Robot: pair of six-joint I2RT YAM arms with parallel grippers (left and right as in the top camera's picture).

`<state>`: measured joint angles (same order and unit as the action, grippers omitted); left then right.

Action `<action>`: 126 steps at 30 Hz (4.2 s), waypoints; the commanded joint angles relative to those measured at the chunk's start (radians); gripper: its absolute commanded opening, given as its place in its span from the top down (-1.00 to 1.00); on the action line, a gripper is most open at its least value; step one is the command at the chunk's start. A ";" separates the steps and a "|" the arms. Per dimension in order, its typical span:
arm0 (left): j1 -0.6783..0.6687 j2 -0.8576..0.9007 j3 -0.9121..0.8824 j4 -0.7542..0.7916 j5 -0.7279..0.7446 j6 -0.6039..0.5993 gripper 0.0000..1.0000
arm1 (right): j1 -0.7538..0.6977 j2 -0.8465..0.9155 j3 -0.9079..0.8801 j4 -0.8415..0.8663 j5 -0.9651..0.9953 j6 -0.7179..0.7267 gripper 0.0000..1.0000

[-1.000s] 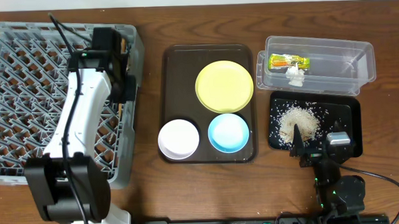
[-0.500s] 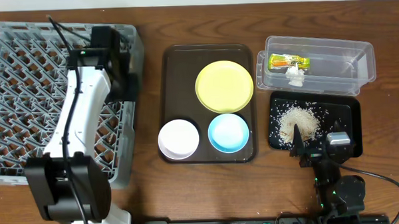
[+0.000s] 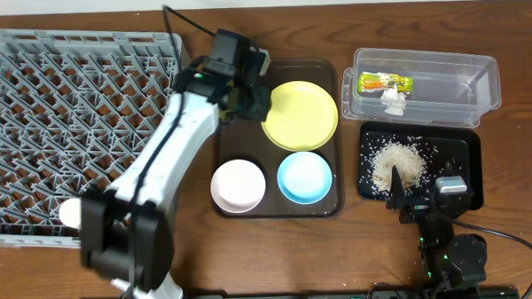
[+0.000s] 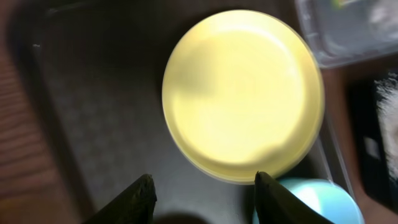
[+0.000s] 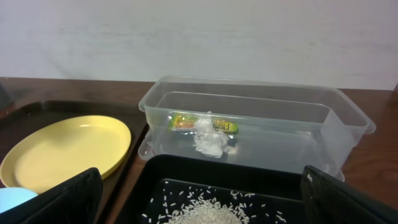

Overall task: Sort waste into correct bins and load items into the dishwasher
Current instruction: 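Grasp the yellow plate's edge with the left gripper and lift it, then carry the yellow plate into the rack, stand it upright, release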

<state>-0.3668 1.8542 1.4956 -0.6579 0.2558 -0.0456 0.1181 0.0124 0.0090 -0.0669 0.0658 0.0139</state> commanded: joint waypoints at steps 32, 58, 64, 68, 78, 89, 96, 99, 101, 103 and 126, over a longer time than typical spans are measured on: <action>0.135 -0.132 0.073 -0.091 -0.529 0.021 0.88 | -0.008 -0.006 -0.003 -0.001 -0.003 -0.008 -0.98; 0.383 -0.274 0.061 0.023 -1.002 0.680 0.88 | -0.008 -0.006 -0.003 -0.001 -0.003 -0.008 -0.99; 0.440 -0.273 0.060 0.035 -0.969 0.693 0.88 | -0.008 -0.006 -0.003 -0.001 -0.003 -0.008 -0.98; 0.471 -0.264 0.059 0.048 -0.916 0.694 0.87 | -0.008 -0.006 -0.003 -0.001 -0.003 -0.008 -0.98; 0.465 -0.214 0.059 0.069 -0.916 0.707 0.88 | -0.008 -0.006 -0.003 -0.001 -0.003 -0.008 -0.99; 0.475 -0.211 0.059 0.111 -0.917 0.792 0.88 | -0.008 -0.006 -0.003 -0.001 -0.003 -0.008 -0.98; 0.523 -0.171 0.059 0.186 -0.917 0.858 0.88 | -0.008 -0.006 -0.003 -0.001 -0.003 -0.008 -0.99; 0.536 -0.147 0.059 0.203 -0.919 0.867 0.88 | -0.008 -0.006 -0.003 -0.001 -0.003 -0.008 -0.99; 0.545 -0.130 0.059 0.214 -0.921 0.901 0.88 | -0.008 -0.006 -0.003 -0.001 -0.003 -0.008 -0.98; 0.552 -0.117 0.059 0.224 -0.921 0.917 0.88 | -0.008 -0.006 -0.003 -0.001 -0.003 -0.008 -0.98; 0.563 -0.093 0.042 0.270 -0.944 0.921 0.88 | -0.008 -0.006 -0.003 -0.001 -0.003 -0.008 -0.98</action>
<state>0.1890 1.7565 1.5578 -0.3695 -0.7094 0.9157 0.1181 0.0124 0.0090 -0.0666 0.0658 0.0139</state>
